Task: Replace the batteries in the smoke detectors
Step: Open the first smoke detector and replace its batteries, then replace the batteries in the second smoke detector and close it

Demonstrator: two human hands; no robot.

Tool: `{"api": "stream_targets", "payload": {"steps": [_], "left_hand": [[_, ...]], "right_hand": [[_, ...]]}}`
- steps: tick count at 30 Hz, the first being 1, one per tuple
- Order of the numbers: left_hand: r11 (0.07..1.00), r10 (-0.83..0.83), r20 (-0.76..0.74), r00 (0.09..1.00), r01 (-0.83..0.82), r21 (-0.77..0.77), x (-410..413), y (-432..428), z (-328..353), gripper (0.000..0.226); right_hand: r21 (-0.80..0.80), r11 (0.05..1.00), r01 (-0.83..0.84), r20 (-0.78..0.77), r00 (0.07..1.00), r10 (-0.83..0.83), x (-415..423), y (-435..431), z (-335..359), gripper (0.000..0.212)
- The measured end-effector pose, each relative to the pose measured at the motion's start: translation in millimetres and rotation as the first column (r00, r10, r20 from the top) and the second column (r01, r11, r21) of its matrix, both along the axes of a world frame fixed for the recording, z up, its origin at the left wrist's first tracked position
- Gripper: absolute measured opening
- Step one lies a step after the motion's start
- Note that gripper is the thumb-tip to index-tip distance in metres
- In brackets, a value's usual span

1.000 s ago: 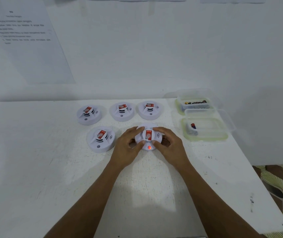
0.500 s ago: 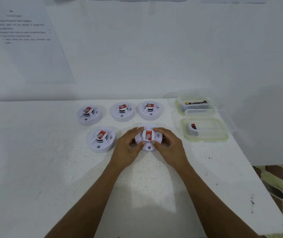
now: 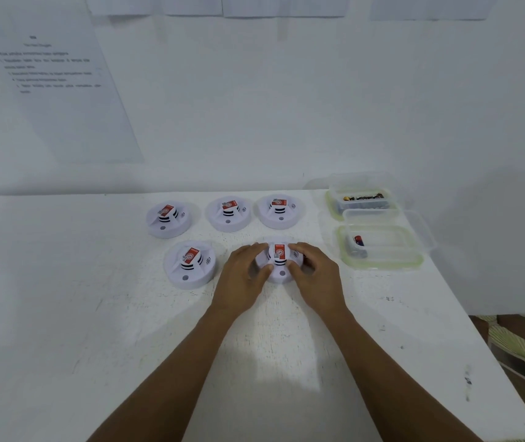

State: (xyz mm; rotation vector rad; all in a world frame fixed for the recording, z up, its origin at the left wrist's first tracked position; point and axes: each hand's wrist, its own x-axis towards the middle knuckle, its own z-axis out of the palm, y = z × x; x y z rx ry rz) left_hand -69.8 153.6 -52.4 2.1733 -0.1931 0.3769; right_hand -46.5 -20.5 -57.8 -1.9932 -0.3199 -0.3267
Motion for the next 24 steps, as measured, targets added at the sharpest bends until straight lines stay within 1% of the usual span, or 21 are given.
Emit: {"api": "stream_targets", "payload": {"steps": [5,7,9,11,12,13,14,15,16,18,19,21,24], "left_hand": [[0.997,0.022,-0.060,0.998,-0.017,0.080,-4.1,3.2,11.8,0.052],[0.987,0.008,0.020,1.000,-0.011,0.159,-10.2,18.4,22.2,0.057],[0.955,-0.021,0.139,0.990,-0.022,0.295,-17.0,44.7,28.2,0.060],[0.909,0.058,0.178,0.982,-0.125,0.397,-19.8,82.3,23.4,0.065],[0.891,0.121,0.147,0.982,-0.173,0.419,-22.6,100.9,20.1,0.070],[0.893,0.169,0.075,0.983,-0.184,0.411,-26.9,117.1,17.5,0.074],[0.921,0.179,-0.037,0.983,-0.154,0.359,-31.7,128.7,16.5,0.077],[0.955,0.144,-0.141,0.979,-0.100,0.279,-36.2,136.9,15.3,0.078],[0.974,0.100,-0.186,0.977,-0.059,0.218,-38.4,140.5,14.3,0.080],[0.980,0.079,-0.156,0.985,-0.048,0.193,-39.6,142.0,13.3,0.080],[0.982,0.076,-0.132,0.988,-0.051,0.181,-40.2,140.9,14.1,0.080],[0.991,0.063,-0.107,0.992,-0.050,0.126,-41.0,137.3,17.0,0.080],[0.999,0.032,-0.163,0.986,-0.030,0.018,-43.4,133.4,25.6,0.081]], "right_hand": [[-0.030,1.000,0.008,0.011,1.000,-0.008,-3.2,1.4,0.4,0.031],[-0.053,0.999,0.010,0.021,1.000,-0.009,-5.8,0.9,3.2,0.032],[-0.082,0.997,0.009,0.037,0.999,-0.006,-8.5,0.6,4.2,0.034],[-0.113,0.993,0.023,0.031,0.999,-0.019,-10.7,2.0,4.9,0.038],[-0.132,0.990,0.039,0.019,0.999,-0.036,-11.6,2.9,5.3,0.043],[-0.152,0.987,0.055,0.016,0.998,-0.054,-12.7,3.6,5.8,0.047],[-0.172,0.982,0.076,0.027,0.997,-0.072,-14.7,4.7,7.6,0.048],[-0.194,0.976,0.099,0.063,0.994,-0.088,-17.5,6.9,9.3,0.047],[-0.214,0.969,0.124,0.120,0.988,-0.100,-20.6,9.4,11.8,0.045],[-0.250,0.956,0.156,0.239,0.966,-0.095,-28.5,19.3,17.8,0.040],[-0.265,0.954,0.142,0.280,0.958,-0.065,-32.9,26.9,20.1,0.038],[-0.304,0.952,0.035,0.303,0.951,0.062,-41.3,44.2,25.3,0.039],[-0.396,0.907,-0.140,0.262,0.930,0.258,-47.2,67.0,30.6,0.045]]}}
